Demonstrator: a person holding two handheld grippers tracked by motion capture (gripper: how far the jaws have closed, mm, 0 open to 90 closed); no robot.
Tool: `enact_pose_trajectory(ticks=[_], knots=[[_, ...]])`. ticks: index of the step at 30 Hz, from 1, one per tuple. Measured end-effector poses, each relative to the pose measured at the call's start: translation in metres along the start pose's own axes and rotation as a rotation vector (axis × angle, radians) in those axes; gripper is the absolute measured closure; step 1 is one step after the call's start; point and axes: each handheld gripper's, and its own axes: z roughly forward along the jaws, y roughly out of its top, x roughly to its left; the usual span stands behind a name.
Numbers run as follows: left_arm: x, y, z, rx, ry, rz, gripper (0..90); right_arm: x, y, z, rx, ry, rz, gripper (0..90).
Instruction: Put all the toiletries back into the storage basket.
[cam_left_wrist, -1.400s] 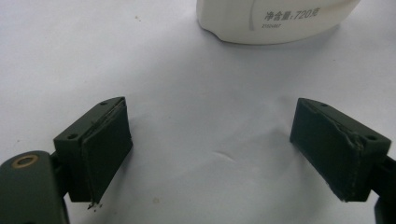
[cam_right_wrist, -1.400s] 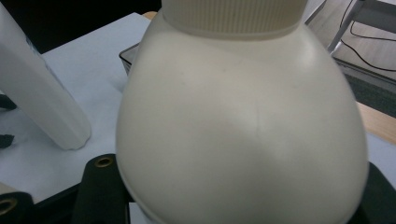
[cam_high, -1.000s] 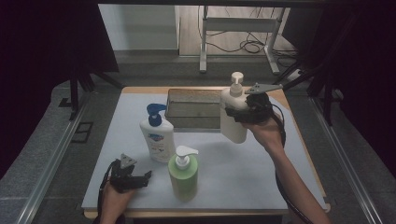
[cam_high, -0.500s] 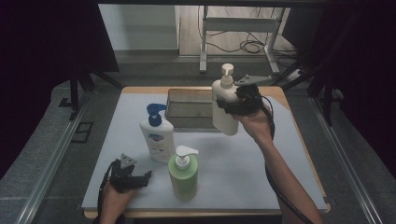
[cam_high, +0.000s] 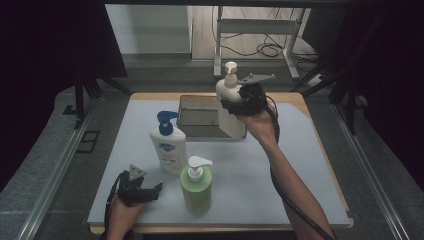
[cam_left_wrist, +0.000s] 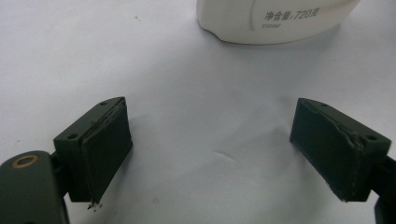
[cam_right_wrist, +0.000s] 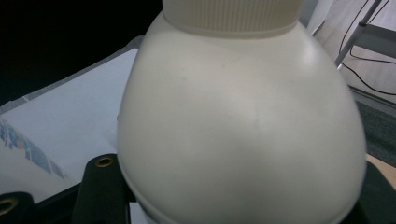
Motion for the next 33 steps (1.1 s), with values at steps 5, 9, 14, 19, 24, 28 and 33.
enact_pose_trajectory(ticks=[5, 9, 14, 19, 24, 28, 33], knots=[[0.0, 0.0, 0.0, -0.001, 0.0, -0.001, 11.8, 0.002, 0.004, 0.013, -0.001, -0.006, -0.004, 39.2], [0.0, 0.0, 0.0, -0.001, 0.0, 0.0, 11.9, 0.003, 0.008, 0.021, -0.001, -0.012, -0.009, 39.2], [0.0, 0.0, 0.0, 0.0, 0.0, 0.0, 11.9, 0.003, 0.013, 0.032, -0.007, -0.017, -0.007, 39.2], [0.0, 0.0, 0.0, 0.0, 0.0, 0.0, 11.9, 0.003, 0.018, 0.042, -0.013, -0.022, 0.002, 39.2], [0.0, 0.0, 0.0, -0.001, -0.001, -0.001, 11.9, 0.004, 0.022, 0.054, -0.013, -0.032, 0.004, 39.2], [0.0, 0.0, 0.0, 0.0, 0.0, -0.002, 11.8, 0.005, 0.026, 0.063, -0.017, -0.034, 0.009, 39.2], [0.0, 0.0, 0.0, 0.0, -0.001, -0.003, 11.9, 0.006, 0.028, 0.074, -0.016, -0.039, 0.006, 39.2]])
